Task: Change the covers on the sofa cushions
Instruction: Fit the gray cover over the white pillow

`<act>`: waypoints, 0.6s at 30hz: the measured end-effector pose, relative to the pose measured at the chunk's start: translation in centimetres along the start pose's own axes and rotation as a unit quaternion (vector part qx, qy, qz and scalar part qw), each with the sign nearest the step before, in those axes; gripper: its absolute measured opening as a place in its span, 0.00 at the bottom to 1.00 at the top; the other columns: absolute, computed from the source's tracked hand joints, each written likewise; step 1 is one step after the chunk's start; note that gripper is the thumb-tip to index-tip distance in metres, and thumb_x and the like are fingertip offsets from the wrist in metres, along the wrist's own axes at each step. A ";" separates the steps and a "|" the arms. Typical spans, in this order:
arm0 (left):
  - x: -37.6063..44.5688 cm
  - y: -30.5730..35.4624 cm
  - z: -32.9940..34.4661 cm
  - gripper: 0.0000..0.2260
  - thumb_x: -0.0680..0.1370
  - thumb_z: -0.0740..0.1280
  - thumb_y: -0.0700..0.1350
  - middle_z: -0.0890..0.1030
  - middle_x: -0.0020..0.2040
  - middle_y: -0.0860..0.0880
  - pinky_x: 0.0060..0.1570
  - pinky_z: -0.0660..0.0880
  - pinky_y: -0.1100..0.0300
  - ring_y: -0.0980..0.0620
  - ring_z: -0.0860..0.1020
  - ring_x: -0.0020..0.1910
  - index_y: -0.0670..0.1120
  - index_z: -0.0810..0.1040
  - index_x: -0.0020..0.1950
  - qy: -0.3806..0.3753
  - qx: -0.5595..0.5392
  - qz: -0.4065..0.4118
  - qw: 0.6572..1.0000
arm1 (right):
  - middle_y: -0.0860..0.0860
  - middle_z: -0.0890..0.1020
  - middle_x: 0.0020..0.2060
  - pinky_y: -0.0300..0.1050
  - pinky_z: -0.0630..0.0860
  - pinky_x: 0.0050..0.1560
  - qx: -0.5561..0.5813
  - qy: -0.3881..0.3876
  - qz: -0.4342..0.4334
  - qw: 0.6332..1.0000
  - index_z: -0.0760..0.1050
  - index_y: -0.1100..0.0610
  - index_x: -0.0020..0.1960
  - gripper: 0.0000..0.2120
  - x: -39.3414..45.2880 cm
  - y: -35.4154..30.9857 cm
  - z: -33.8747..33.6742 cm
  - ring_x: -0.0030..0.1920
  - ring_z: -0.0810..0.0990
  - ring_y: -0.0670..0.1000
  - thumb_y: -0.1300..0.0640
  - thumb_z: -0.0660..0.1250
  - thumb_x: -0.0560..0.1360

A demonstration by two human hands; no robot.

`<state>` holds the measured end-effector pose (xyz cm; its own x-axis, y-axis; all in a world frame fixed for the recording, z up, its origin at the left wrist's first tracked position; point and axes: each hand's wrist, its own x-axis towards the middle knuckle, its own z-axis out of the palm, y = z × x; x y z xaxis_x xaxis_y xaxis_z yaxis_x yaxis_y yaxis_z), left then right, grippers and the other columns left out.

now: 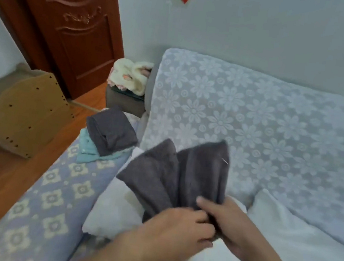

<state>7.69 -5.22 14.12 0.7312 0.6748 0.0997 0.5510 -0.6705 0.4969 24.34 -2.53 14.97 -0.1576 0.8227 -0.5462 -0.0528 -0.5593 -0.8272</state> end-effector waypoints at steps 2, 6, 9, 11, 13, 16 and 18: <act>0.2 3.9 5.2 0.09 0.83 0.58 0.55 0.74 0.54 0.49 0.45 0.75 0.43 0.39 0.79 0.50 0.51 0.67 0.53 -0.045 0.031 -0.106 0.993 | 0.59 0.87 0.45 0.61 0.82 0.50 -0.006 0.139 0.022 0.990 0.79 0.65 0.60 0.11 -2.1 3.7 -3.9 0.47 0.86 0.60 0.62 0.65 0.81; -1.1 5.6 9.1 0.13 0.79 0.66 0.57 0.81 0.55 0.48 0.49 0.75 0.49 0.42 0.79 0.54 0.53 0.64 0.51 -0.115 -0.005 -0.264 0.958 | 0.59 0.85 0.52 0.56 0.80 0.52 0.187 0.220 -0.021 0.957 0.76 0.61 0.59 0.09 -6.5 4.9 -9.0 0.53 0.84 0.59 0.58 0.62 0.83; -2.3 5.2 9.0 0.11 0.75 0.66 0.57 0.82 0.49 0.50 0.45 0.74 0.52 0.46 0.80 0.50 0.53 0.70 0.50 -0.080 0.019 -0.340 0.937 | 0.58 0.85 0.52 0.55 0.81 0.51 0.213 0.228 -0.097 0.945 0.76 0.62 0.60 0.12 -8.7 2.9 -11.2 0.52 0.85 0.57 0.55 0.63 0.83; -3.4 3.7 7.3 0.06 0.73 0.65 0.51 0.81 0.47 0.51 0.43 0.74 0.53 0.47 0.80 0.48 0.53 0.70 0.48 -0.026 0.062 -0.408 0.911 | 0.58 0.85 0.52 0.51 0.82 0.46 0.241 0.233 -0.122 0.934 0.75 0.63 0.63 0.14 -8.7 0.5 -12.3 0.51 0.85 0.56 0.54 0.63 0.83; -4.6 2.0 3.5 0.05 0.73 0.63 0.44 0.80 0.46 0.51 0.42 0.75 0.53 0.44 0.80 0.48 0.53 0.69 0.46 0.057 0.137 -0.457 0.877 | 0.57 0.83 0.52 0.50 0.82 0.42 0.280 0.218 -0.119 0.927 0.73 0.63 0.64 0.14 -8.3 -3.2 -13.1 0.50 0.85 0.56 0.55 0.62 0.83; -5.2 1.0 -4.4 0.06 0.75 0.62 0.40 0.79 0.42 0.49 0.40 0.77 0.51 0.42 0.79 0.43 0.52 0.72 0.46 0.194 0.193 -0.492 0.827 | 0.58 0.80 0.56 0.57 0.81 0.43 0.285 0.159 -0.134 0.936 0.71 0.63 0.66 0.14 -8.4 -8.9 -13.7 0.52 0.81 0.59 0.55 0.60 0.84; -4.5 2.1 -9.4 0.08 0.77 0.64 0.39 0.80 0.42 0.50 0.40 0.78 0.51 0.42 0.79 0.42 0.53 0.74 0.49 0.270 0.241 -0.463 0.809 | 0.58 0.80 0.56 0.60 0.81 0.47 0.294 0.133 -0.172 0.931 0.72 0.62 0.62 0.11 -9.4 -11.8 -13.6 0.54 0.80 0.60 0.56 0.60 0.84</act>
<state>1.74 -6.76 22.78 -0.2964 0.9058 0.3029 0.9497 0.2460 0.1938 39.86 -2.25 28.06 0.2135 0.9156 -0.3407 -0.5985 -0.1531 -0.7864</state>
